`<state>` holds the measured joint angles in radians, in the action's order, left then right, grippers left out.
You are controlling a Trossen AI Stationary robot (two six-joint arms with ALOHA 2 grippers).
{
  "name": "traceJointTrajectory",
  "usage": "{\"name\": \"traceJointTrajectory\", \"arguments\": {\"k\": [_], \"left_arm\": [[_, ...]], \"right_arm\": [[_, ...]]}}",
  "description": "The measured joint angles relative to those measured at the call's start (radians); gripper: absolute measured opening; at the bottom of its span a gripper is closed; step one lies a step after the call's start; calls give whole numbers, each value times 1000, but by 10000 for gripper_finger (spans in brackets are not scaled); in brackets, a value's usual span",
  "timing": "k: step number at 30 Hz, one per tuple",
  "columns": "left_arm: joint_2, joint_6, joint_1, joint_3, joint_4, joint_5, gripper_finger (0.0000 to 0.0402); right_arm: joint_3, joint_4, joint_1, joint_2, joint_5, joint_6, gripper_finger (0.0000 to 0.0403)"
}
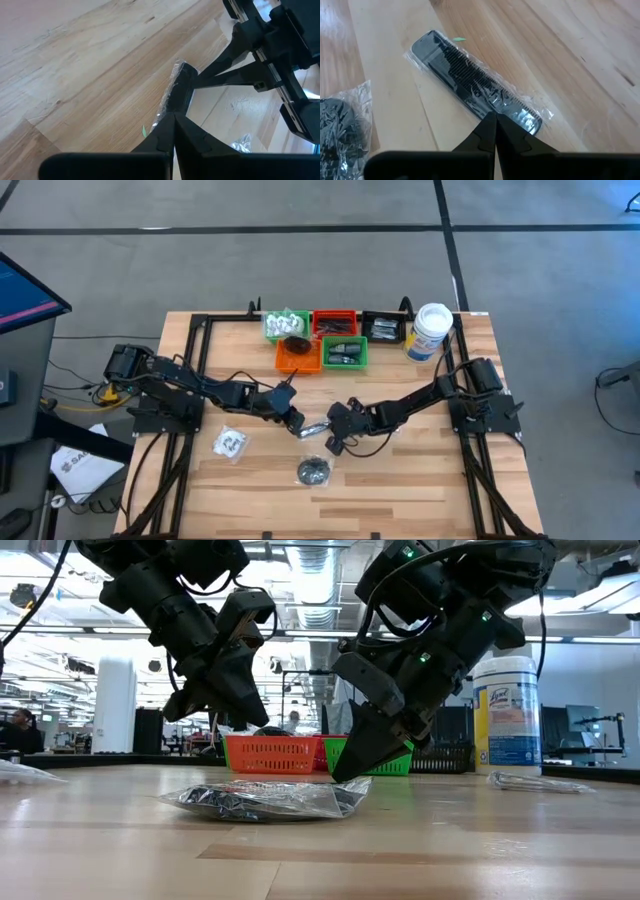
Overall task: Pick & Place Travel size toiletries
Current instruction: Put the black comb into the red bin
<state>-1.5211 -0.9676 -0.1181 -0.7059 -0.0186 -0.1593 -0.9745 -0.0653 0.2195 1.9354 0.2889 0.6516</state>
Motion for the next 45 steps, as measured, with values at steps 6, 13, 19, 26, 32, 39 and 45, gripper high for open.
{"name": "traceJointTrajectory", "arguments": {"k": [6, 13, 19, 26, 32, 39, 45], "left_arm": [[0, 2, 0, 0, -1, -2, 1], [0, 0, 0, 0, -3, 0, 1], [0, -1, 0, 0, -3, 2, 1], [0, -1, 0, 0, -2, 3, 1], [0, -1, 0, 0, -2, 6, 1], [0, -2, 0, 0, -2, 6, 1], [0, -2, 0, 0, -4, 5, 1]], "right_arm": [[0, 2, 1, 0, 0, 2, 0], [1, 3, 16, -3, 26, 2, 0], [1, -14, 23, -4, 26, -1, 0], [1, -24, 28, -5, 25, -5, 0], [1, -25, 27, -3, 21, -20, 0], [1, -21, 27, 0, 0, -26, 0], [1, -14, 27, 0, 0, -25, 0]]}}
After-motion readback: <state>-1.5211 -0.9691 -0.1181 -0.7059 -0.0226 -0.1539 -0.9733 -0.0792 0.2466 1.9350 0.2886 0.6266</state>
